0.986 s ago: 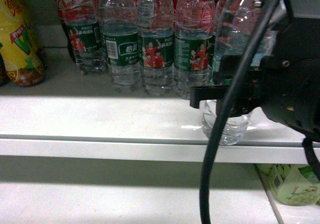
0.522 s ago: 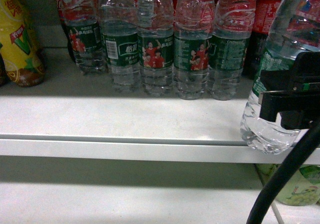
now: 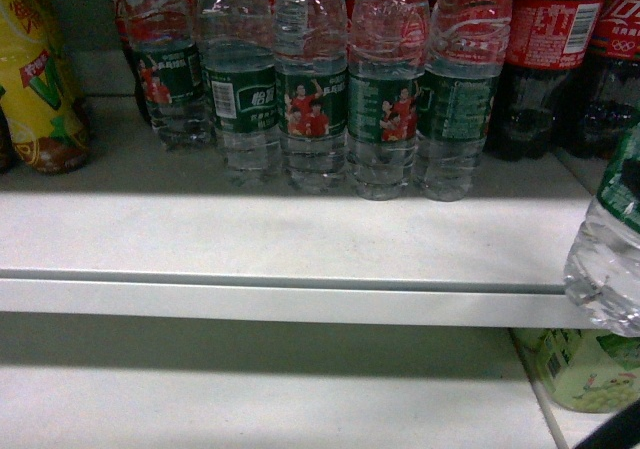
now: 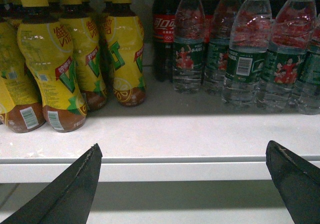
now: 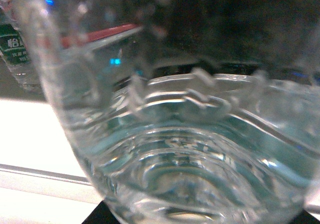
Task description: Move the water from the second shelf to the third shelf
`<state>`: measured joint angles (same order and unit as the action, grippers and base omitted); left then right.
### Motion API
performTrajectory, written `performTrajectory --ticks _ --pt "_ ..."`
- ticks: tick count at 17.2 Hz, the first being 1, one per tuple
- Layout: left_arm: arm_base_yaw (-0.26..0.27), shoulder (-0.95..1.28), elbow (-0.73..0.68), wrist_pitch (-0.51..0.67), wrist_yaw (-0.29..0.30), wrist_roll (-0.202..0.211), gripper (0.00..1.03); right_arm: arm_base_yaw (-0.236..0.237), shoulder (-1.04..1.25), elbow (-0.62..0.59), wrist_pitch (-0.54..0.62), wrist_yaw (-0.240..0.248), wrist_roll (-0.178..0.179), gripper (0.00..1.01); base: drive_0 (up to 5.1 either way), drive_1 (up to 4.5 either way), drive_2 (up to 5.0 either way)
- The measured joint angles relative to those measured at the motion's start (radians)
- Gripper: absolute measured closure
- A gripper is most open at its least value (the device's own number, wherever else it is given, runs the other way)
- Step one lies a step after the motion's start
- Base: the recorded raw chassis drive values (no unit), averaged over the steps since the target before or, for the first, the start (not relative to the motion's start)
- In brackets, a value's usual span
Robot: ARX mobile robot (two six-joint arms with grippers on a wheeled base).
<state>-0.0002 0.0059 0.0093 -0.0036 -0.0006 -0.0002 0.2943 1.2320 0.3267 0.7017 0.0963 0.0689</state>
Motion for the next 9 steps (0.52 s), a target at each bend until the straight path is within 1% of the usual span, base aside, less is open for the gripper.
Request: performTrajectory --ticks 3,4,6,8,9 --pt "0.000 0.000 0.000 0.000 0.000 0.000 0.05 -0.051 -0.139 -0.057 -0.082 -0.035 -0.003 0.61 0.0 0.00 0.0" --pt "0.000 0.000 0.000 0.000 0.000 0.000 0.05 -0.096 -0.239 -0.090 -0.151 -0.080 -0.008 0.61 0.0 0.00 0.0" --pt "0.000 0.000 0.000 0.000 0.000 0.000 0.05 -0.134 -0.318 -0.104 -0.207 -0.113 -0.011 0.61 0.0 0.00 0.0" --pt "0.000 0.000 0.000 0.000 0.000 0.000 0.05 -0.165 -0.380 -0.108 -0.249 -0.132 -0.010 0.61 0.0 0.00 0.0" --pt "0.000 0.000 0.000 0.000 0.000 0.000 0.05 -0.173 -0.397 -0.109 -0.262 -0.137 -0.010 0.61 0.0 0.00 0.0"
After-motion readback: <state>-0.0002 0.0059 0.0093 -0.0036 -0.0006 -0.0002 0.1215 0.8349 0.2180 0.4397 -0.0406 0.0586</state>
